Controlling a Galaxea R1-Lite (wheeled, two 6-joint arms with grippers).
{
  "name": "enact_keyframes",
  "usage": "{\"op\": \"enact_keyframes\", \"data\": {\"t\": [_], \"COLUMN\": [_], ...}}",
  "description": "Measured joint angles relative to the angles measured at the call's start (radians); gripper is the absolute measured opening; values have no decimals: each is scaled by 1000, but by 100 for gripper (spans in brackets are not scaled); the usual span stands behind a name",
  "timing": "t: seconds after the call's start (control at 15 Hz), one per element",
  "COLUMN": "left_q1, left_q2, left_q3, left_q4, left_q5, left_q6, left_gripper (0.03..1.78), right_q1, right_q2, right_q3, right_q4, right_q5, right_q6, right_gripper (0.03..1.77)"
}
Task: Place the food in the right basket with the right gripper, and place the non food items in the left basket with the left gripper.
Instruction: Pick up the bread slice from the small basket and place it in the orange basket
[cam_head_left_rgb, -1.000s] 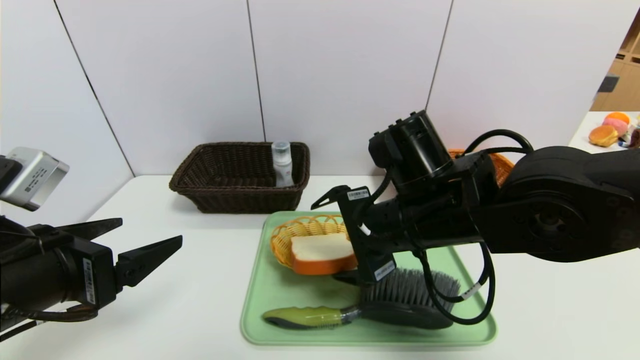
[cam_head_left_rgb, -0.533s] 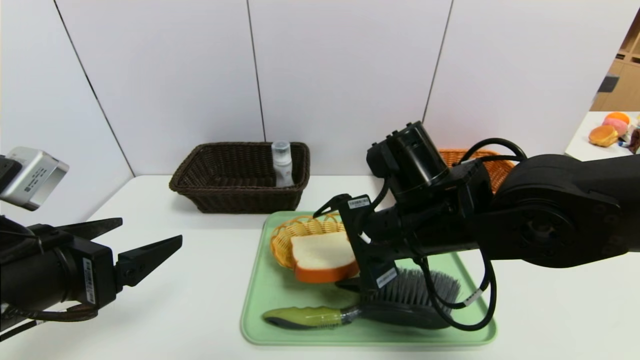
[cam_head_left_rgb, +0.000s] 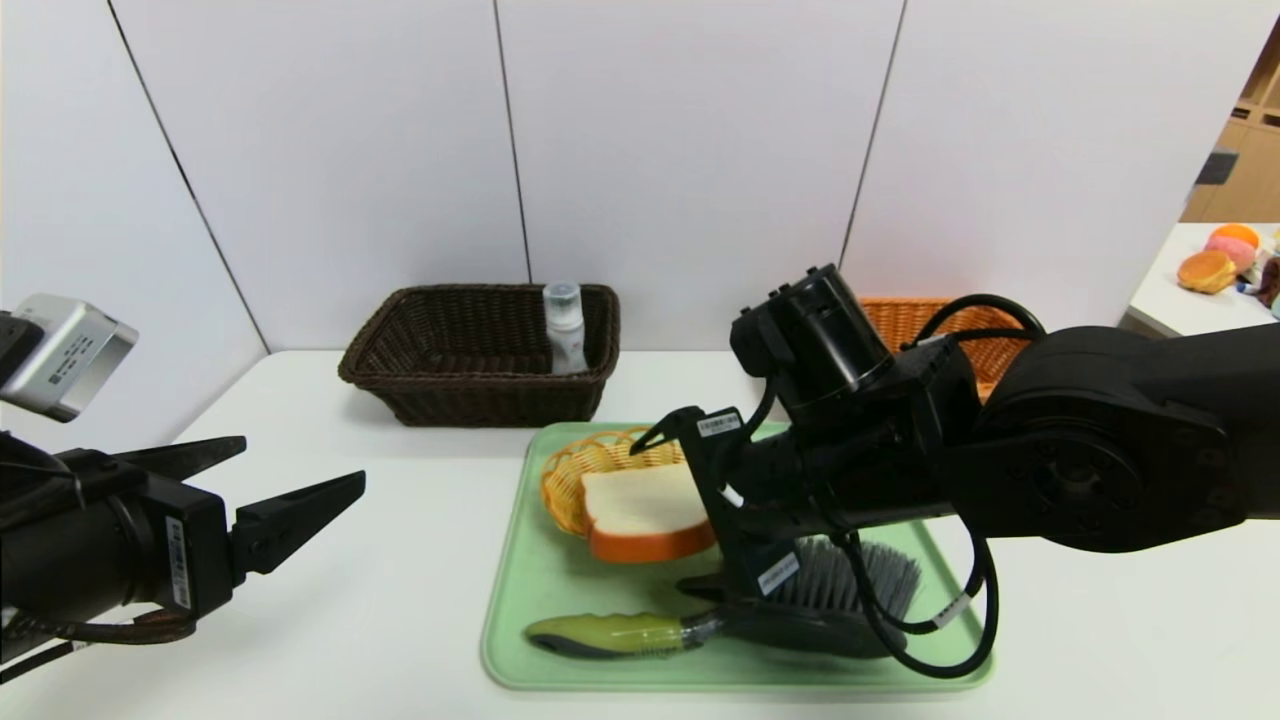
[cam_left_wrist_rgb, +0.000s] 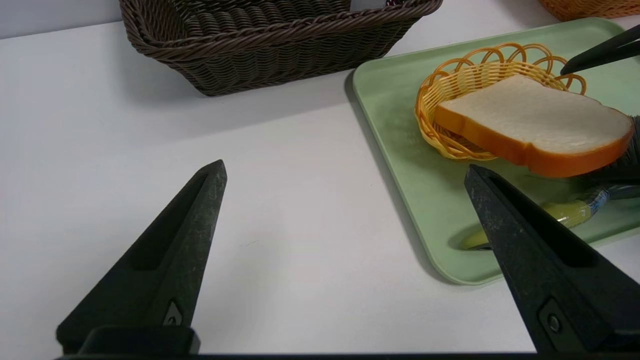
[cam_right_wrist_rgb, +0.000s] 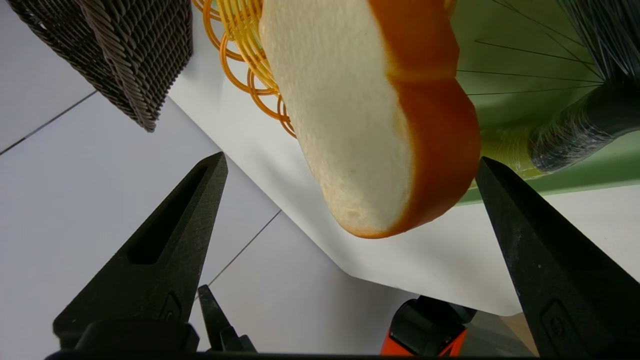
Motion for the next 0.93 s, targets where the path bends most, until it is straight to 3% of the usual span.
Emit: {"op": "enact_keyframes", "data": {"t": [0.27,0.47,0.53,0.6,0.93], "left_q1": [0,0,0,0,1], "left_q2": [0,0,0,0,0], "left_q3": [0,0,0,0,2], "left_q4": [0,0,0,0,0], "left_q5": [-1,-1,-1,-1,0], "left_q6": [0,-1,-1,-3,-3], "left_gripper": [169,169,169,169,169], "right_q1": [0,-1,-1,-1,-4], "right_q2": [2,3,3,3,0], "right_q3": [-1,-2,-2,-3,-2], "right_q4": [-1,-1,0,-2,-1], "right_q5": [-1,-1,-1,-1,1], "right_q6": [-4,-4,-4,-4,-5], "right_gripper": [110,79,53,11,11]}}
